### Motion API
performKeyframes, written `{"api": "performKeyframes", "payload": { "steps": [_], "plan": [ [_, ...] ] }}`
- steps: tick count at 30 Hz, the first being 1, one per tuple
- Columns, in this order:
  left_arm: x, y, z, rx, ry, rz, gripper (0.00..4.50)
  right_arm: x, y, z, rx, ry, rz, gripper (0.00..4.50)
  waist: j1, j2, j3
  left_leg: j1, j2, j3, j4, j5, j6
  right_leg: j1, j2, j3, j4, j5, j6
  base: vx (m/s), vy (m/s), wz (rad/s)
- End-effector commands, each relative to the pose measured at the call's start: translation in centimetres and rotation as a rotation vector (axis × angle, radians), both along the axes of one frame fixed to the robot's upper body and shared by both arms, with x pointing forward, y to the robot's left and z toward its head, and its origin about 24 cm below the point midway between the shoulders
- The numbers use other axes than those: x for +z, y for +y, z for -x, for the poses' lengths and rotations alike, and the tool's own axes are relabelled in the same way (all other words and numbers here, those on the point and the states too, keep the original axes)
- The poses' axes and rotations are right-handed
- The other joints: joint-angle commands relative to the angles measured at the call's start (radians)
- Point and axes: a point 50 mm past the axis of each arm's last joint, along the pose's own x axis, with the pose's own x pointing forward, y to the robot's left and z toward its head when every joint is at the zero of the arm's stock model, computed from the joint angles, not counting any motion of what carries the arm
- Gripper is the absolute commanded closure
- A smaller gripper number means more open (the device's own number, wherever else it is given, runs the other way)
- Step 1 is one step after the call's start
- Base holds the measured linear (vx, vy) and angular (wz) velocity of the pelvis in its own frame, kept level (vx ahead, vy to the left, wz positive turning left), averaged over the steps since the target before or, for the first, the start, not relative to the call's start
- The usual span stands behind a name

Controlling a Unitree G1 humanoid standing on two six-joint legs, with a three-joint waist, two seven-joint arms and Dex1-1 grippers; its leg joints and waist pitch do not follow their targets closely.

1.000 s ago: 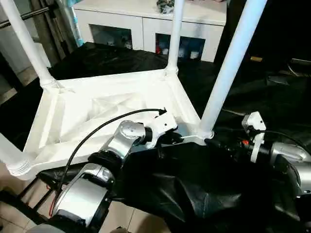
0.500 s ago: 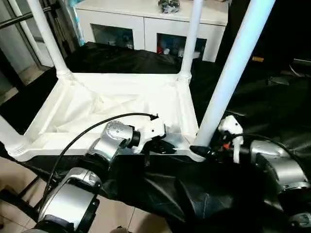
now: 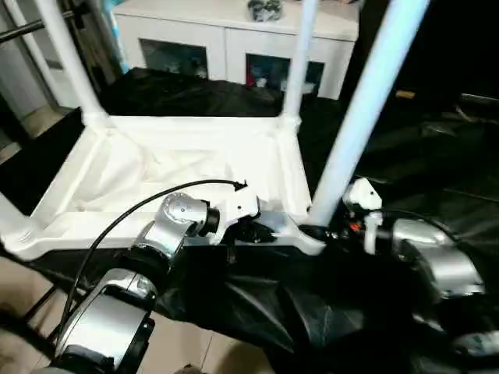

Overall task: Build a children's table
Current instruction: Rotate leg to tighten

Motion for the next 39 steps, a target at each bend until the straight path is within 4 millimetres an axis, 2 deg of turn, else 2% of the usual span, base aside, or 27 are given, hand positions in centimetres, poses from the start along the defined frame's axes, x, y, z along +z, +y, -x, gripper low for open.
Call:
{"api": "performKeyframes", "payload": {
  "steps": [1,2,3,4,5,6,7,10,11,12,14,17,19,21,25,30,35,39],
  "plan": [
    [0.0,-1.3,-0.6,0.112,-0.011,0.015,4.5,-3.4,0.1,-0.2,-0.262,0.13,0.052,2.48,-0.001,-0.012,-0.053,0.007,0.017,-0.015,-0.069,-0.248,0.016,0.046,-0.05,0.026,-0.083,-0.324,-0.184,0.0,0.0,0.0],
    [0.0,-1.4,-0.7,0.116,-0.012,0.015,4.5,-3.5,0.1,-0.2,-0.271,0.132,0.051,2.48,-0.007,-0.011,-0.052,0.009,0.018,-0.013,-0.07,-0.258,0.011,0.039,-0.048,0.029,-0.085,-0.329,-0.185,0.0,0.0,0.0],
    [0.0,-1.8,-0.9,0.147,-0.019,0.017,4.5,-3.9,0.5,-0.4,-0.328,0.145,0.051,2.51,-0.013,-0.011,-0.051,0.01,0.016,-0.015,-0.071,-0.276,-0.002,0.041,-0.046,0.028,-0.088,-0.344,-0.178,0.0,0.0,0.0],
    [0.0,-1.8,-0.9,0.148,-0.02,0.017,4.5,-3.9,0.5,-0.4,-0.331,0.146,0.051,2.52,-0.018,-0.014,-0.053,0.011,0.016,-0.015,-0.071,-0.277,-0.001,0.042,-0.046,0.029,-0.088,-0.326,-0.179,0.0,0.0,0.0],
    [0.1,-2.5,-1.1,0.18,-0.023,0.028,4.5,-4.4,1.2,-0.6,-0.403,0.159,0.063,2.52,-0.019,-0.008,-0.052,0.012,0.016,-0.016,-0.071,-0.281,0.001,0.041,-0.045,0.029,-0.088,-0.318,-0.182,0.0,0.0,0.0],
    [0.3,-3.0,-1.2,0.204,-0.027,0.04,4.5,-4.8,1.9,-0.6,-0.44,0.153,0.08,2.52,-0.022,-0.006,-0.051,0.014,0.015,-0.013,-0.07,-0.288,0.002,0.036,-0.042,0.031,-0.088,-0.302,-0.186,0.0,0.0,0.0],
    [0.3,-3.3,-1.2,0.214,-0.03,0.046,4.5,-4.9,2.3,-0.6,-0.45,0.145,0.089,2.52,-0.024,-0.009,-0.05,0.013,0.012,-0.015,-0.072,-0.301,-0.003,0.041,-0.042,0.029,-0.09,-0.322,-0.18,0.0,0.0,0.0],
    [0.4,-4.2,-1.1,0.2,-0.034,0.067,4.5,-4.8,4.4,-0.4,-0.382,0.122,0.025,2.52,-0.023,-0.009,-0.052,0.015,0.013,-0.014,-0.072,-0.314,0.009,0.039,-0.043,0.032,-0.094,-0.324,-0.174,0.0,0.0,0.0],
    [0.4,-4.3,-1.0,0.187,-0.032,0.07,4.5,-4.7,4.9,-0.3,-0.356,0.115,-0.008,1.97,-0.021,-0.006,-0.053,0.015,0.014,-0.014,-0.072,-0.305,0.015,0.041,-0.044,0.032,-0.092,-0.304,-0.176,0.0,0.0,0.0],
    [0.4,-4.4,-0.8,0.172,-0.03,0.072,4.5,-4.6,5.1,-0.3,-0.337,0.115,-0.031,1.84,-0.022,-0.007,-0.054,0.014,0.014,-0.013,-0.072,-0.304,0.021,0.041,-0.043,0.032,-0.092,-0.293,-0.179,0.0,0.0,0.0],
    [0.3,-4.3,-0.6,0.134,-0.027,0.071,4.5,-4.2,5.1,-0.3,-0.311,0.113,-0.062,1.84,-0.021,-0.006,-0.055,0.013,0.015,-0.013,-0.072,-0.293,0.03,0.044,-0.042,0.032,-0.089,-0.263,-0.188,0.0,0.0,0.0],
    [0.1,-4.1,-0.4,0.102,-0.021,0.07,4.5,-3.8,4.8,-0.3,-0.273,0.093,-0.063,1.57,-0.02,-0.006,-0.057,0.012,0.015,-0.012,-0.07,-0.267,0.039,0.047,-0.042,0.032,-0.083,-0.209,-0.206,0.0,0.0,0.0],
    [-0.1,-3.4,0.1,0.024,-0.001,0.069,4.5,-2.8,4.1,0.2,-0.116,0.053,-0.07,1.57,-0.017,-0.008,-0.057,0.01,0.015,-0.011,-0.068,-0.256,0.055,0.053,-0.043,0.031,-0.083,-0.187,-0.213,0.0,0.0,0.0],
    [-0.1,-3.2,0.3,-0.002,0.001,0.07,4.5,-2.5,4.0,0.4,-0.067,0.048,-0.075,1.57,-0.015,-0.01,-0.059,0.008,0.015,-0.01,-0.065,-0.236,0.071,0.055,-0.043,0.031,-0.079,-0.155,-0.222,0.0,0.0,0.0],
    [-0.1,-1.7,0.7,-0.092,0.01,0.043,4.5,-1.7,2.3,2.0,0.2,0.058,-0.064,1.57,-0.004,-0.011,-0.056,0.008,0.021,-0.007,-0.064,-0.226,0.09,0.056,-0.041,0.027,-0.079,-0.165,-0.232,0.0,0.0,0.0],
    [0.1,-0.7,0.6,-0.13,0.019,0.03,4.5,-1.4,1.5,3.1,0.35,0.096,-0.059,1.57,0.014,-0.014,-0.056,0.011,0.026,-0.007,-0.065,-0.226,0.084,0.051,-0.046,0.029,-0.076,-0.193,-0.234,0.0,0.0,0.0],
    [0.3,0.2,0.8,-0.176,0.039,0.025,4.5,-1.1,1.1,3.5,0.436,0.138,-0.059,1.79,0.017,-0.016,-0.056,0.01,0.025,-0.007,-0.065,-0.221,0.08,0.051,-0.047,0.029,-0.076,-0.198,-0.234,0.0,0.0,0.0],
    [0.3,0.3,0.8,-0.181,0.043,0.024,4.5,-1.0,1.2,3.4,0.432,0.146,-0.073,2.2,0.016,-0.015,-0.057,0.01,0.025,-0.007,-0.065,-0.214,0.073,0.051,-0.048,0.028,-0.075,-0.191,-0.235,0.0,0.0,0.0]
  ]
}}
